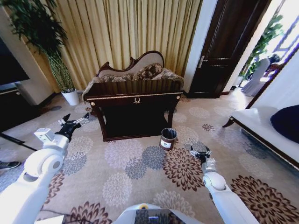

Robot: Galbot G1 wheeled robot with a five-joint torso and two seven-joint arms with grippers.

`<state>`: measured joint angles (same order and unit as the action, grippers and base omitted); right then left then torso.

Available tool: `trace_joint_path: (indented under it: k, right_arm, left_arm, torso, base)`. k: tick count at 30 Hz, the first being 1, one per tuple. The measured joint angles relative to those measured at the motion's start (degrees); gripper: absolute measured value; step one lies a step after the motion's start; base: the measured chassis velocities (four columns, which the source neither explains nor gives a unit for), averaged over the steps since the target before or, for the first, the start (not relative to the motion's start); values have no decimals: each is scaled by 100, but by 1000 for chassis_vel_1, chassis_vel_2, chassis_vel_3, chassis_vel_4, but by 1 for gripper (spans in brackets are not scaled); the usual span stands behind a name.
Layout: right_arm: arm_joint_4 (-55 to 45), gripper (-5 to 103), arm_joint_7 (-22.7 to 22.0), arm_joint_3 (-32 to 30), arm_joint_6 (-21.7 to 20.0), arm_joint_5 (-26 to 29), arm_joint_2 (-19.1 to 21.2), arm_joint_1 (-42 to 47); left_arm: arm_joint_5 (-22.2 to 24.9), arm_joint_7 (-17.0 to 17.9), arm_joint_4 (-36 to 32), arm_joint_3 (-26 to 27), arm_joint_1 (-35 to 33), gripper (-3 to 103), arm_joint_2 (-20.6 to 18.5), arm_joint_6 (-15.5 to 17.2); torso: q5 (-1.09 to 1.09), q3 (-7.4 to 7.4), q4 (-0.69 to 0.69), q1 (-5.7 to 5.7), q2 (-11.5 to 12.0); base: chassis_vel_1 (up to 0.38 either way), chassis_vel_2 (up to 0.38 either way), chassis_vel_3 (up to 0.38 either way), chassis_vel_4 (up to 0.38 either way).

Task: Move to the front of the table and place the trash on the table into the trash bin.

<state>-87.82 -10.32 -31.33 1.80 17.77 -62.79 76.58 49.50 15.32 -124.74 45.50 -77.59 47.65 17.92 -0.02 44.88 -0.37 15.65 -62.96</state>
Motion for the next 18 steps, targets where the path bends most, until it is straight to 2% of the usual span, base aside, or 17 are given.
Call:
trace_joint_path:
  k: [8,10,12,13,15,16,17,18]
  right_arm:
    - [-187,100,7,-11,225,-14,-18,94]
    - [-397,100,21,-34,229,40,-21,184]
    - [-988,100,26,-120,161,174,-38,382]
    - [-988,100,26,-120,161,174,-38,382]
    - [-1723,100,-86,-257,-109,343,-79,553]
    - [-1723,100,-86,-257,-109,343,-79,553]
    - [-2331,100,-200,-371,-475,516,-82,690]
    - [-2331,100,-200,-371,-475,516,-82,690]
  left_arm:
    - [-126,-78,-211,39,-224,100,139,-102]
    - [-176,-165,-270,51,-322,100,195,-167]
    - [-294,-446,-292,44,-493,100,298,-366]
    - [-294,-446,-292,44,-493,100,298,-366]
    - [-385,-555,-273,-6,-555,100,358,-485]
    - [-385,-555,-273,-6,-555,100,358,-485]
    - [-419,-579,-294,-24,-582,100,386,-499]
    - [-419,-579,-294,-24,-582,100,386,-499]
  torso:
    - [4,-1,-5,-3,-3]
    - [2,-1,-3,-3,-3]
    - [1,0,-2,0,0]
    - [1,0,-2,0,0]
    - [1,1,-2,2,1]
    - [1,1,-2,2,1]
    - [1,1,-2,2,1]
    - [1,1,-2,2,1]
  base:
    - [81,-132,-98,122]
    - [14,-30,-19,51]
    - [0,0,0,0]
    - [0,0,0,0]
    - [0,0,0,0]
    - [0,0,0,0]
    - [0,0,0,0]
    - [0,0,0,0]
